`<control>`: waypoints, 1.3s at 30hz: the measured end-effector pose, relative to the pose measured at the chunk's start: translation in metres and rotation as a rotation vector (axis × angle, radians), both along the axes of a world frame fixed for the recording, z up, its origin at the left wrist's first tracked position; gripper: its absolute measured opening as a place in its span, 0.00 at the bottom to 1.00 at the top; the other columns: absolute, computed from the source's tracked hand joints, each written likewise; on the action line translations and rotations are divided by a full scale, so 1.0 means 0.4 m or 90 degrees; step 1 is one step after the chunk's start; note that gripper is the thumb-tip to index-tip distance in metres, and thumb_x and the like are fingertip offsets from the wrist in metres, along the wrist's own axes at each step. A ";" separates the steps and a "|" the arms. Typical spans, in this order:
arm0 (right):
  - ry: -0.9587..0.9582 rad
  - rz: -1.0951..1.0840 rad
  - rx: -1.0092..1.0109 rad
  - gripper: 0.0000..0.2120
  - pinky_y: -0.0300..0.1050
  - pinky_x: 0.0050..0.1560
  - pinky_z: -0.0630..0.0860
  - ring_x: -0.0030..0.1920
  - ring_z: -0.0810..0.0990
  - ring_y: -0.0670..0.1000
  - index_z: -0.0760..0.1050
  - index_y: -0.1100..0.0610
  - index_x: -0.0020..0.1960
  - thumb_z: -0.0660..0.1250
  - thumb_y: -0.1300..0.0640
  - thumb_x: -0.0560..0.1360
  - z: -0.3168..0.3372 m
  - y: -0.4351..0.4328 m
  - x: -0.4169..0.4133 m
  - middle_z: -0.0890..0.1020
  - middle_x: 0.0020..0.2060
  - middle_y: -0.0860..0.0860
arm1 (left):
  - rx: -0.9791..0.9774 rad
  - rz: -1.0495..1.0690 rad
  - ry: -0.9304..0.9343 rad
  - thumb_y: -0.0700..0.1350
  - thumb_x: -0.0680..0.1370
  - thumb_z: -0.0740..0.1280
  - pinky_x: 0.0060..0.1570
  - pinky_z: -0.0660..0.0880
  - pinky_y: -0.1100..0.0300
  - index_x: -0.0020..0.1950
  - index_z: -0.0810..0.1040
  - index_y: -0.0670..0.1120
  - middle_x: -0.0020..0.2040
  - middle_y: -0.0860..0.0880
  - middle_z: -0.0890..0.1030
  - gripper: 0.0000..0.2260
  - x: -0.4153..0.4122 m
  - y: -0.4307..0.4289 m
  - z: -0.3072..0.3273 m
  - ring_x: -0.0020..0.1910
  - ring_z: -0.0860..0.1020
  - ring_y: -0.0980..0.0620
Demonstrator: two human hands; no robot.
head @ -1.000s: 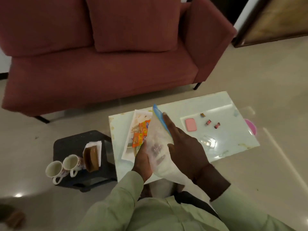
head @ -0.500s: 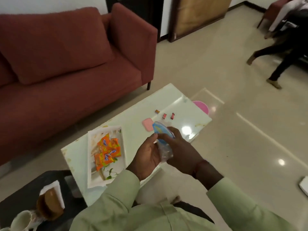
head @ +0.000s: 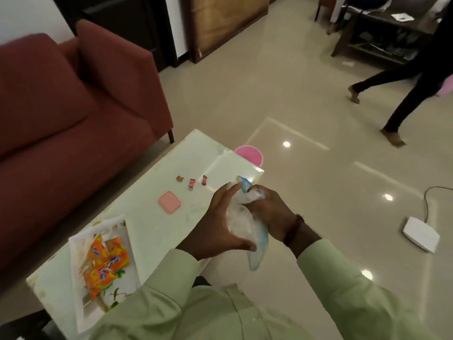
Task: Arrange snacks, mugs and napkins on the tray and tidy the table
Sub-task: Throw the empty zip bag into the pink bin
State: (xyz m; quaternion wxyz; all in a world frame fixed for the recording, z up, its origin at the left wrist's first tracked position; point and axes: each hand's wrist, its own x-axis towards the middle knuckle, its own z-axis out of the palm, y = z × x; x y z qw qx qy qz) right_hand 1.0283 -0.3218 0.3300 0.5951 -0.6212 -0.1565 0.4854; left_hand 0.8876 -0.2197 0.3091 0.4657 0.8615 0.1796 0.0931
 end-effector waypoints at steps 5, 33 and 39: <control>0.117 0.002 0.073 0.08 0.47 0.43 0.73 0.43 0.73 0.57 0.71 0.67 0.57 0.58 0.68 0.79 -0.017 0.045 0.109 0.72 0.44 0.60 | -0.074 0.096 -0.085 0.57 0.60 0.81 0.52 0.78 0.61 0.59 0.78 0.52 0.57 0.55 0.77 0.30 0.167 0.037 -0.027 0.57 0.77 0.58; -0.099 -0.078 -0.266 0.16 0.46 0.37 0.79 0.44 0.79 0.56 0.71 0.56 0.57 0.69 0.69 0.72 -0.477 0.446 1.158 0.80 0.49 0.61 | -0.520 0.469 0.159 0.39 0.73 0.73 0.36 0.81 0.59 0.49 0.81 0.47 0.49 0.45 0.84 0.07 1.214 0.447 -0.423 0.46 0.83 0.46; -0.083 -0.134 -0.441 0.17 0.49 0.49 0.77 0.43 0.76 0.52 0.73 0.53 0.48 0.78 0.59 0.65 -0.775 0.572 1.275 0.80 0.45 0.51 | -0.415 0.541 0.240 0.38 0.74 0.71 0.29 0.78 0.64 0.46 0.77 0.49 0.45 0.50 0.80 0.06 1.358 0.556 -0.711 0.40 0.79 0.55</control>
